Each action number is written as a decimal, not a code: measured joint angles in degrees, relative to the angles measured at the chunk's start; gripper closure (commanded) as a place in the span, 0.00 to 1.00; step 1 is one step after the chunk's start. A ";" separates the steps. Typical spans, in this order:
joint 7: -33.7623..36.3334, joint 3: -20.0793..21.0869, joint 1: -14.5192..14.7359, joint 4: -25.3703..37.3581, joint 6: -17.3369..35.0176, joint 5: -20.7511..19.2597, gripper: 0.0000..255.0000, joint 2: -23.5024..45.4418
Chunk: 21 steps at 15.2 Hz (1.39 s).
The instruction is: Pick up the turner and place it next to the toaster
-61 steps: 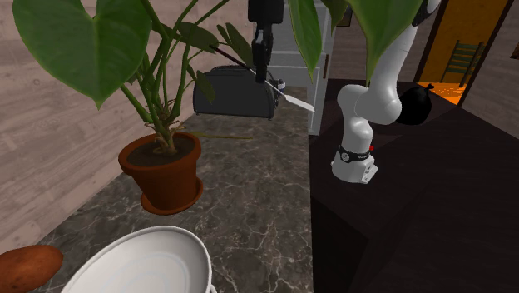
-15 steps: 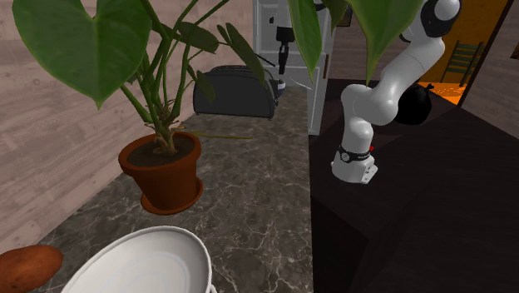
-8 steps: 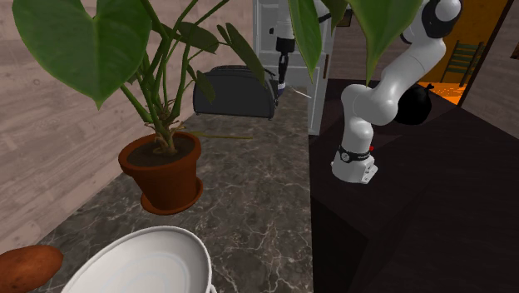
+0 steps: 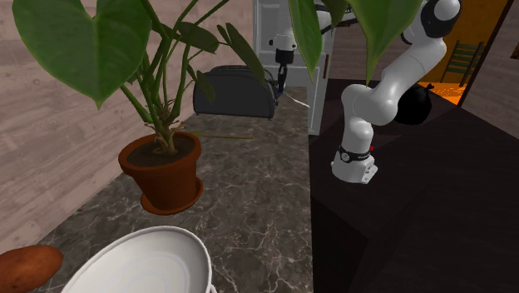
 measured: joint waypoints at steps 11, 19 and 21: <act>0.51 -3.06 -0.88 -7.43 8.68 -2.69 1.00 1.27; 0.82 -5.67 -1.28 -11.86 15.55 -4.78 1.00 3.71; 0.71 -6.51 -1.42 -12.79 17.30 -5.38 1.00 4.53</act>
